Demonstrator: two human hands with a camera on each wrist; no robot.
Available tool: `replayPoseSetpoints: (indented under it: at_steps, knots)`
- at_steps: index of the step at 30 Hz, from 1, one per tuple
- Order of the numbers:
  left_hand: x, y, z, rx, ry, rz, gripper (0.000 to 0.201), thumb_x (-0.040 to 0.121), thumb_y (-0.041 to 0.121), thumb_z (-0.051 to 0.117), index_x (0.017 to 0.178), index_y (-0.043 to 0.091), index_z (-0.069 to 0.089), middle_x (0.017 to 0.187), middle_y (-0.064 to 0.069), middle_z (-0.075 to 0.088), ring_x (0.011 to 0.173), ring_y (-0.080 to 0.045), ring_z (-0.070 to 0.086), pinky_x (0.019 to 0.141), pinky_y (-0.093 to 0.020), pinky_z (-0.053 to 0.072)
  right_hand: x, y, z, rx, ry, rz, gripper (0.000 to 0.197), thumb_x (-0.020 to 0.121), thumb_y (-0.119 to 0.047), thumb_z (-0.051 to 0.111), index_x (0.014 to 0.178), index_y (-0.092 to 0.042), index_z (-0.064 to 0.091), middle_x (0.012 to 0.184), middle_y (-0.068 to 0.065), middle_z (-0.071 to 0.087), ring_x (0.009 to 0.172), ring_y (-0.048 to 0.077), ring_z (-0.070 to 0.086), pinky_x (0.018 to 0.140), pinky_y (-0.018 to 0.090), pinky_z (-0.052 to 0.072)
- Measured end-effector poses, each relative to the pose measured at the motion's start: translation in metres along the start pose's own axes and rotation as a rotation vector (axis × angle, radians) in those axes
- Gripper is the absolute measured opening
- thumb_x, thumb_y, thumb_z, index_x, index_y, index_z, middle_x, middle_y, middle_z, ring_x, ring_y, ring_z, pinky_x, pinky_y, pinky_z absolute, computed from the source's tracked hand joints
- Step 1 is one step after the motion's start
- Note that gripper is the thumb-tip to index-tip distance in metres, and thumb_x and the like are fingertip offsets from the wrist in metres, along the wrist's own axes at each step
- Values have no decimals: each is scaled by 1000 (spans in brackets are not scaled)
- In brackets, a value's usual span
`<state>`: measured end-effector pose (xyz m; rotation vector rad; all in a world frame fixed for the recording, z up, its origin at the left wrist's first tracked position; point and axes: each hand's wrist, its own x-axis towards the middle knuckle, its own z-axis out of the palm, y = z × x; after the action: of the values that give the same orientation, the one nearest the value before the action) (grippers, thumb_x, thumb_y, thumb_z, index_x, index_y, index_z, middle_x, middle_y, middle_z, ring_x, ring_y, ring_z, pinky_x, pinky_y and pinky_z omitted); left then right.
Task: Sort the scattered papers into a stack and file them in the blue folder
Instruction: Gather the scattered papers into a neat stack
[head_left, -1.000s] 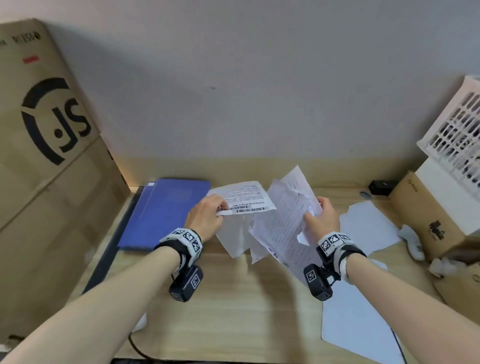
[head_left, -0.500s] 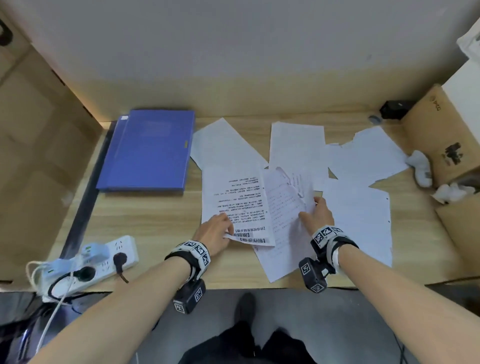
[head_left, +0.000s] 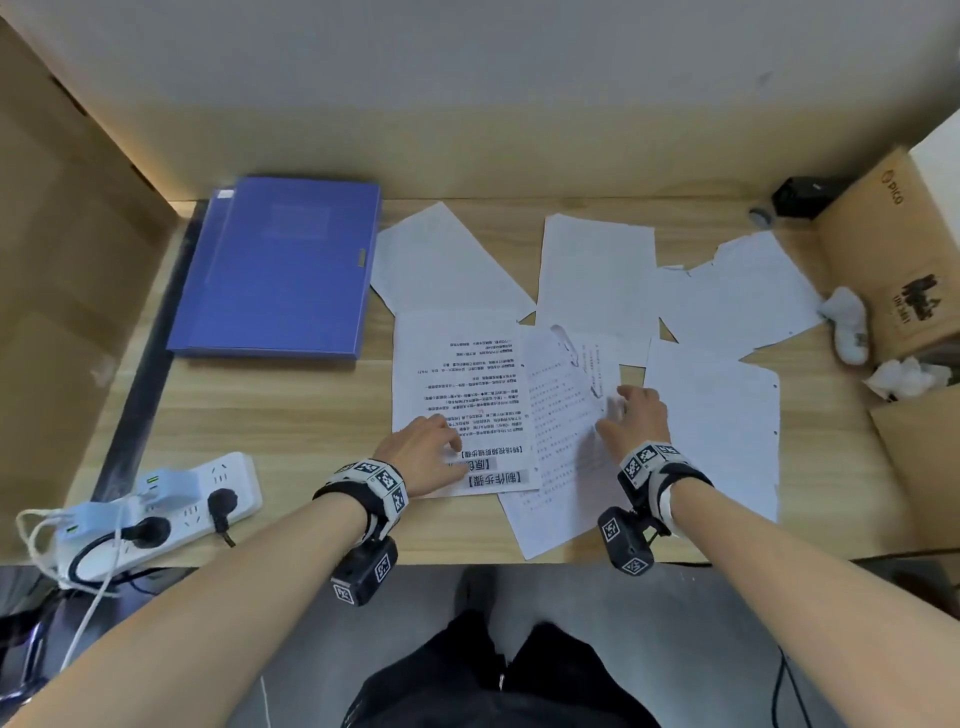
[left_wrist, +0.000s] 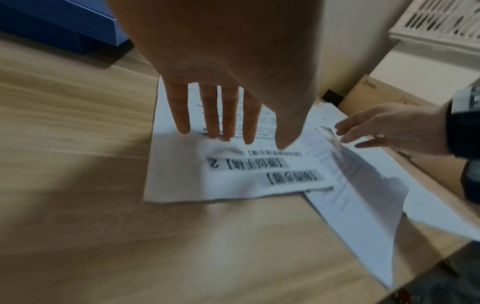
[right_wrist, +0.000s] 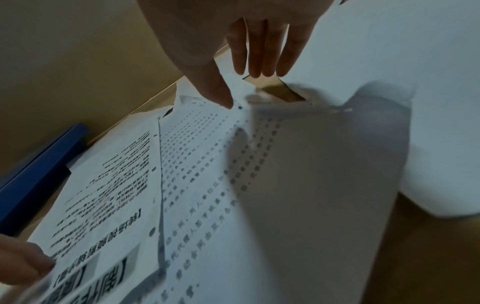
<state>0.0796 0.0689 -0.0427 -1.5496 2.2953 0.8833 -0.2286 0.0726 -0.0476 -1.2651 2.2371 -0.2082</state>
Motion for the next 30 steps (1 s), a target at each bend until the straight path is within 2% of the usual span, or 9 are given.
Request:
replayPoseSetpoints:
  at_steps: [4, 7, 12, 14, 18, 21, 23, 26, 30]
  knots:
    - [12, 3, -17, -47, 12, 14, 29, 89, 33, 49, 113, 26, 63, 122, 4, 62, 105, -21, 60, 83, -36, 50, 7, -7, -2, 38, -55, -28, 52, 78, -18, 63, 129, -11, 54, 129, 10, 55, 114, 27, 56, 92, 33, 44]
    - [22, 3, -28, -49, 32, 38, 29, 91, 26, 50, 116, 24, 64, 122, 3, 63, 106, -22, 62, 84, -36, 51, 13, -8, -2, 7, -116, -17, 52, 78, -21, 65, 128, -11, 53, 128, 9, 53, 110, 27, 57, 89, 32, 44]
    - [53, 6, -46, -17, 32, 100, 28, 94, 18, 50, 119, 23, 62, 123, 2, 60, 108, -22, 60, 83, -36, 50, 33, -14, -2, -38, -166, -35, 37, 67, -29, 68, 100, -16, 57, 110, 6, 55, 85, 23, 56, 71, 29, 43]
    - [70, 10, -55, 26, 26, 149, 33, 92, 9, 51, 121, 22, 61, 124, 2, 57, 112, -22, 57, 83, -38, 50, 43, -17, -1, -27, -168, -71, 32, 67, -32, 67, 93, -19, 54, 101, 2, 52, 81, 22, 54, 67, 28, 42]
    - [111, 21, -71, 91, 17, 248, 60, 80, -15, 49, 128, 21, 58, 132, 2, 51, 117, -22, 51, 78, -39, 51, 58, -24, -2, -19, -178, -141, 32, 69, -39, 69, 85, -25, 45, 89, -2, 48, 76, 19, 49, 58, 27, 38]
    - [141, 30, -82, 170, 12, 366, 61, 79, -11, 53, 132, 18, 56, 141, -3, 46, 123, -26, 46, 79, -36, 47, 62, -25, -3, -93, -203, -159, 43, 74, -42, 70, 108, -22, 52, 106, -3, 49, 96, 18, 51, 77, 37, 50]
    - [159, 32, -87, 230, -21, 399, 58, 79, -7, 56, 132, 17, 55, 145, -6, 44, 124, -29, 45, 83, -39, 47, 65, -25, -4, -105, -196, -157, 48, 76, -43, 68, 115, -21, 51, 110, -3, 49, 102, 17, 50, 79, 37, 50]
    - [179, 31, -95, 197, 8, 339, 45, 85, 4, 53, 128, 18, 56, 138, -2, 48, 120, -27, 48, 86, -43, 48, 79, -25, -9, -45, -171, -135, 41, 77, -46, 65, 109, -24, 53, 106, -5, 49, 97, 16, 49, 76, 34, 48]
    - [207, 22, -118, 78, 94, 109, 42, 94, 15, 49, 136, 18, 51, 144, 1, 43, 129, -20, 44, 96, -39, 46, 121, -20, -31, 27, -116, -115, 29, 77, -49, 62, 91, -26, 53, 95, -5, 52, 84, 17, 53, 68, 30, 46]
